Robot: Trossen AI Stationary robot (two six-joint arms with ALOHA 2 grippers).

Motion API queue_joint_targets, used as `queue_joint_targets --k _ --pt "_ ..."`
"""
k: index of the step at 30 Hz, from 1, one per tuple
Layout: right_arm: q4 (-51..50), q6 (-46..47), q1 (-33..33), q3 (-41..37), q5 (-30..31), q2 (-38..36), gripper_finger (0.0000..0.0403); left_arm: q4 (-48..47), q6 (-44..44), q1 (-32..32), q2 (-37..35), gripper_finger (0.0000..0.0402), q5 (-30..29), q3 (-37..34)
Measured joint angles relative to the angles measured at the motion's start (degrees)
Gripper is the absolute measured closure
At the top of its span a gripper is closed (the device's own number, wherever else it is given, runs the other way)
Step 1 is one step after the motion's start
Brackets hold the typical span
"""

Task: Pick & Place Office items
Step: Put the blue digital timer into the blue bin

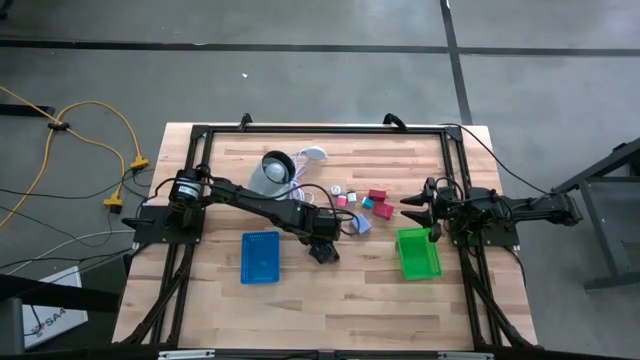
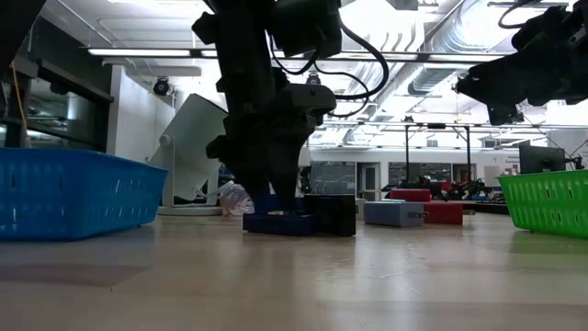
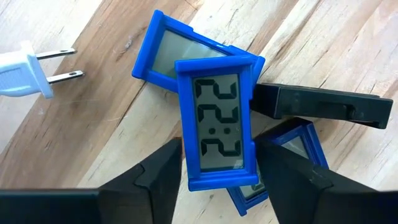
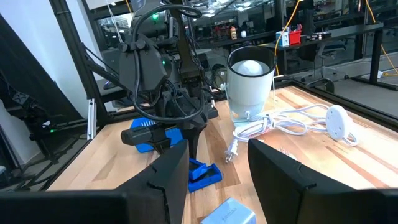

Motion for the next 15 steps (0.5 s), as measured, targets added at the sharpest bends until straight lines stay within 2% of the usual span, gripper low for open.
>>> queue_joint_targets --k 8,15 --pt "0.00 0.00 0.02 0.01 0.00 0.00 0.0250 0.19 -0.19 0.00 -0.02 0.0247 0.00 0.00" --pt "0.00 0.00 0.02 0.01 0.00 0.00 0.0250 0.19 -0.17 0.00 -0.02 0.0248 0.00 0.00"
